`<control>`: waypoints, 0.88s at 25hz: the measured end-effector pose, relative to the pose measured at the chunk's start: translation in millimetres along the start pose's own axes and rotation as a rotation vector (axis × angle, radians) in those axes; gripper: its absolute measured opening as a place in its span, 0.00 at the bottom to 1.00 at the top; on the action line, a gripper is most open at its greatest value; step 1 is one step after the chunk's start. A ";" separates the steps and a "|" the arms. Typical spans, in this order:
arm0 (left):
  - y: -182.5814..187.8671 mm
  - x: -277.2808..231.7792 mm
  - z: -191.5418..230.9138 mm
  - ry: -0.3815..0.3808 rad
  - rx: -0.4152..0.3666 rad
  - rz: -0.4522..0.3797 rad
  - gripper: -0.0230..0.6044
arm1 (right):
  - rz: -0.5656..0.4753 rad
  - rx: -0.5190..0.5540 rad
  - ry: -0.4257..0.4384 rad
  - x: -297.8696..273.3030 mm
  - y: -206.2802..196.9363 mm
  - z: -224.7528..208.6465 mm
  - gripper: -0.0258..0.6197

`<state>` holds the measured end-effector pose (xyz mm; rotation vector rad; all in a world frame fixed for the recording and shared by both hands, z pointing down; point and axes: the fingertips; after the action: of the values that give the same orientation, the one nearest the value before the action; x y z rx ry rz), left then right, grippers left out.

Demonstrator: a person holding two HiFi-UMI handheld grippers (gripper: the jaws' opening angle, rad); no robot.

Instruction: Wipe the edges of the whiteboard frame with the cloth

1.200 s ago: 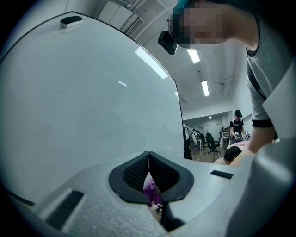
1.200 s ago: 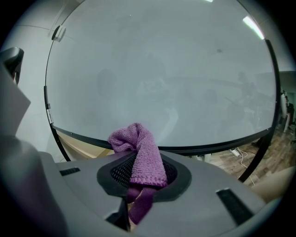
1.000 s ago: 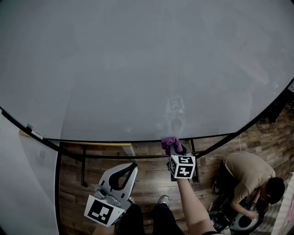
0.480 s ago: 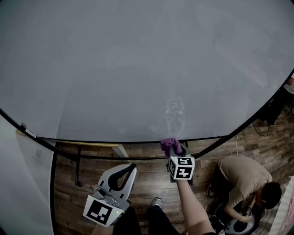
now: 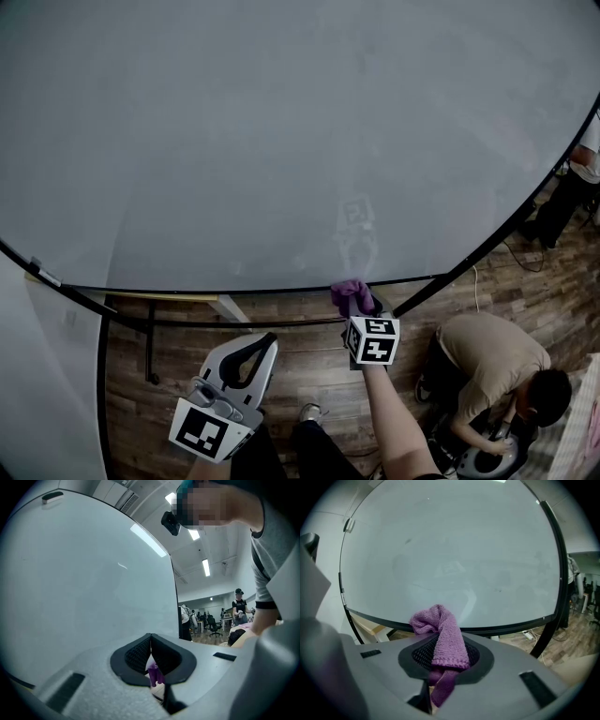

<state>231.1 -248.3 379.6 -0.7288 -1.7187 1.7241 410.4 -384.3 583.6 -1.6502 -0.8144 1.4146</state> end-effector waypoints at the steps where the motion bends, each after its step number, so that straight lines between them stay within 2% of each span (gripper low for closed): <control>1: 0.8 -3.4 -3.0 -0.002 -0.006 -0.010 0.06 | 0.000 0.001 -0.005 1.3 -0.1 -6.9 0.16; 9: -1.0 -27.2 -17.9 -0.016 -0.031 -0.009 0.06 | -0.010 -0.001 -0.033 4.9 -0.2 -46.9 0.16; 16: -4.5 -44.8 -30.3 -0.036 0.002 0.027 0.06 | -0.011 -0.012 -0.069 9.7 -0.9 -79.2 0.16; 22: -2.6 -58.9 -36.0 -0.044 -0.028 0.010 0.06 | -0.010 -0.021 -0.104 15.3 -1.5 -109.7 0.16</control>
<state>297.5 -267.4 380.1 -0.7179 -1.7754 1.7382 521.1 -387.9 583.9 -1.5967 -0.8978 1.4992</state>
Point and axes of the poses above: the fingertips, and each gripper's own axes: x backward along the fingers, z to its left, y out of its top, and after that the axes turned 1 degree about -y, right-handed
